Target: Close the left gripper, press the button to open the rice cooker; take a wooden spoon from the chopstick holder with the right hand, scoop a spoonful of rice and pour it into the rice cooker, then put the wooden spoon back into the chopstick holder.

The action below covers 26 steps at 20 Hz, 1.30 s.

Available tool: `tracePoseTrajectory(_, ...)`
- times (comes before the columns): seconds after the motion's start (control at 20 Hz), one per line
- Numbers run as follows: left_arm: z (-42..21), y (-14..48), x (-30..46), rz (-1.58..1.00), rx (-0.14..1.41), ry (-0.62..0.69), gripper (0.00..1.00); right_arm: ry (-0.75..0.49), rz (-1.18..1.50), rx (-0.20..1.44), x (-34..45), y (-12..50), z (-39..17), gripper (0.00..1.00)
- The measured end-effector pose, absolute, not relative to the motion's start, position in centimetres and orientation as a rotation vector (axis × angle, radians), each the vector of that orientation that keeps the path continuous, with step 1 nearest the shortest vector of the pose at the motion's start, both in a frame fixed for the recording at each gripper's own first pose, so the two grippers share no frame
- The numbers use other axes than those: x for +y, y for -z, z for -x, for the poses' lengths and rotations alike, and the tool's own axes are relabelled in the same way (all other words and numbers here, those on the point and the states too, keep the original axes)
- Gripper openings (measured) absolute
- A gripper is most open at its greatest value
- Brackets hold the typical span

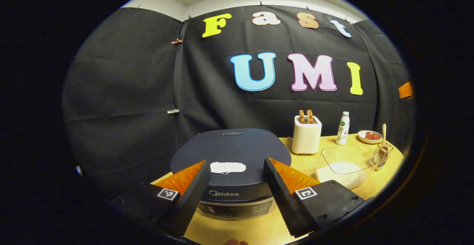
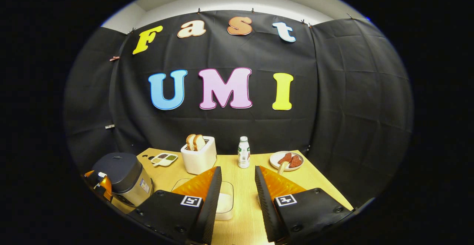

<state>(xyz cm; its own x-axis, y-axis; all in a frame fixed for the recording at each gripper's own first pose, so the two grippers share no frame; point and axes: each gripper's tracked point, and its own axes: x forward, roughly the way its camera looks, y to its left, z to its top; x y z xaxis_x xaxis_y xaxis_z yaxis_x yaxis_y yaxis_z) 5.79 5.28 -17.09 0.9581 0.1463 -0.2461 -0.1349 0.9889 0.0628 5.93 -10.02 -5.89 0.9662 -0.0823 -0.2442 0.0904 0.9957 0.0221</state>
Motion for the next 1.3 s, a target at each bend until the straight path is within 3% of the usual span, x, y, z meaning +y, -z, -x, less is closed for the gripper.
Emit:
tracePoseTrajectory(0.65,-5.7,17.2,5.3,-0.049,0.255,-0.137,0.99,0.093,-0.049,0.241,-10.3,5.7,-5.8,0.58)
tracePoseTrajectory(0.85,-6.0,17.0,5.2,-0.044,0.276,-0.145,0.98,0.089,-0.06,0.237,-10.6,5.6,-5.3,0.63)
tracePoseTrajectory(0.9,-5.9,16.9,5.0,-0.051,0.288,-0.138,0.98,0.089,-0.068,0.236,-10.7,5.5,-5.2,0.71)
tracePoseTrajectory(1.05,-5.9,13.4,3.9,-0.111,0.23,-0.111,0.92,0.093,-0.082,0.229,-10.8,5.1,-4.7,0.74)
tracePoseTrajectory(1.3,-6.0,7.2,0.1,-0.134,0.16,-0.068,0.93,0.077,-0.09,0.213,-10.5,4.7,-3.8,0.79)
